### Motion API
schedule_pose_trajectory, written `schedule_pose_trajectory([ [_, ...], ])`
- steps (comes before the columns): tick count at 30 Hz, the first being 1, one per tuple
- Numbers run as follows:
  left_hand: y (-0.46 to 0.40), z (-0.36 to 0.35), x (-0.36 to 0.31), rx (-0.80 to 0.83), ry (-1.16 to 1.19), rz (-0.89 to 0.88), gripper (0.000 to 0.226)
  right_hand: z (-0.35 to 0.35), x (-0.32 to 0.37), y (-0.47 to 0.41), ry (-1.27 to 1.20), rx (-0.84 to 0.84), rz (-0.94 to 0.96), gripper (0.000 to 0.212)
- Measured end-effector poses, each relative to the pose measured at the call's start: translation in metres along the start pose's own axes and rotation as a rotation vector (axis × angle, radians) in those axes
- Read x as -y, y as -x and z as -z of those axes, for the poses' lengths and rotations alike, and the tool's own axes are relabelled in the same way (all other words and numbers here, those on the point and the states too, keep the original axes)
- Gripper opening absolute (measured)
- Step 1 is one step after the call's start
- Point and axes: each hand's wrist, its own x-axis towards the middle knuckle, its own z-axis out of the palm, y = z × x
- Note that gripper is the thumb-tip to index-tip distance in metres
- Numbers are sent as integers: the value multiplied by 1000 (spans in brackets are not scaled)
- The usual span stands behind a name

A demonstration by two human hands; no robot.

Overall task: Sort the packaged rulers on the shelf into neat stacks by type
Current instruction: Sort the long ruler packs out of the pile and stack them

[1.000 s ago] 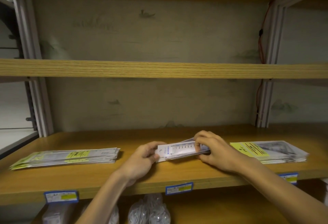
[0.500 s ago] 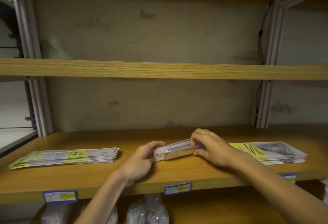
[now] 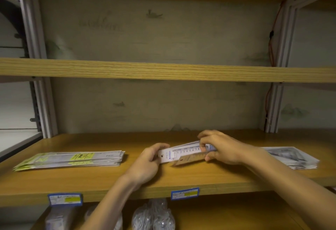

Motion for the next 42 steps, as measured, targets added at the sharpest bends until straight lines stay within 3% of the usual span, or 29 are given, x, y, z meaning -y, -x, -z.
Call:
schedule_pose_trajectory([
  [10, 2, 2, -2, 14, 40, -15, 46, 1, 12, -17, -76, 64, -61, 21],
  [16, 2, 0, -5, 10, 17, 3, 45, -8, 11, -35, -131, 99, -142, 80],
  [20, 1, -2, -6, 28, 19, 19, 41, -16, 5, -42, -27, 147, -115, 62],
  [25, 0, -6, -10, 19, 42, 25, 35, -43, 10, -37, 180, 31, -84, 57],
  [33, -5, -3, 2, -140, -146, -37, 19, -55, 18, -15, 84, -184, -37, 59],
  [42, -8, -7, -1, -160, -137, -21, 22, -54, -10, 7, -45, -373, -230, 49],
])
